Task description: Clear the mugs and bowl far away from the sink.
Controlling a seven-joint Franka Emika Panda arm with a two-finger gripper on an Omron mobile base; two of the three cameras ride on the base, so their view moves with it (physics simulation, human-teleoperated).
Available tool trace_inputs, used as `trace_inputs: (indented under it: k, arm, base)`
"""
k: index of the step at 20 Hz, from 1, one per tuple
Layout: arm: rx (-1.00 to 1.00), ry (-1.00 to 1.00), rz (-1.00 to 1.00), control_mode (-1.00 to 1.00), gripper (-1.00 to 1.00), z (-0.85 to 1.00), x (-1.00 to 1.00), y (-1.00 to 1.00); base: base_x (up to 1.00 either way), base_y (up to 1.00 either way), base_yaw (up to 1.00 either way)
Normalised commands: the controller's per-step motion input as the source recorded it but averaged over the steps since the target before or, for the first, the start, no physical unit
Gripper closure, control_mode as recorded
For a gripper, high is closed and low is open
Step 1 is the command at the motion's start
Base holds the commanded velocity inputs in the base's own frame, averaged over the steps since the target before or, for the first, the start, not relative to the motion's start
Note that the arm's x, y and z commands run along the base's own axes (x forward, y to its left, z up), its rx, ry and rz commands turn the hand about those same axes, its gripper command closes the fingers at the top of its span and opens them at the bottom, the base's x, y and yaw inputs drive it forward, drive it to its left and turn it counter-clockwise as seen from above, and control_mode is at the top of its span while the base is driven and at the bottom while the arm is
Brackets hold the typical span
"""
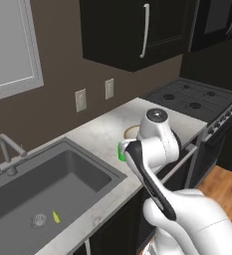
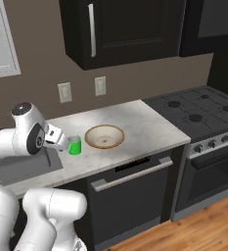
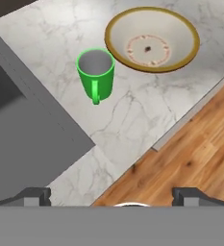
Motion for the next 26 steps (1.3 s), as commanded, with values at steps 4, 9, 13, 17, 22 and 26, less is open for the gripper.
trace_inputs:
  k: [4,9,13,17,22,26]
  arm:
    - [0.03,0.00,0.00,-1.00,-1.00,-0.15,0.20,0.00]
    - [0.00,0.00,0.00,-1.00,-1.00,-0.12,0.25,0.00]
    - [0.00,0.00,0.00,-1.00,-1.00,-0.16,0.31,0.00]
    - [0.00,0.00,0.00,-1.00,-1.00,-0.17,0.27,0.00]
    - [0.00,0.00,0.00,-1.00,-1.00,-0.14,0.31,0.00]
    - [0.00,0.00,0.00,-1.00,-1.00,-0.16,0.34,0.00]
  base:
    - [0.00,0.00,0.00]
    - [0.00,0.00,0.00]
    - [0.00,0.00,0.00]
    - [0.00,0.00,0.00]
    - [0.00,0.00,0.00]
    - [0.00,0.00,0.00]
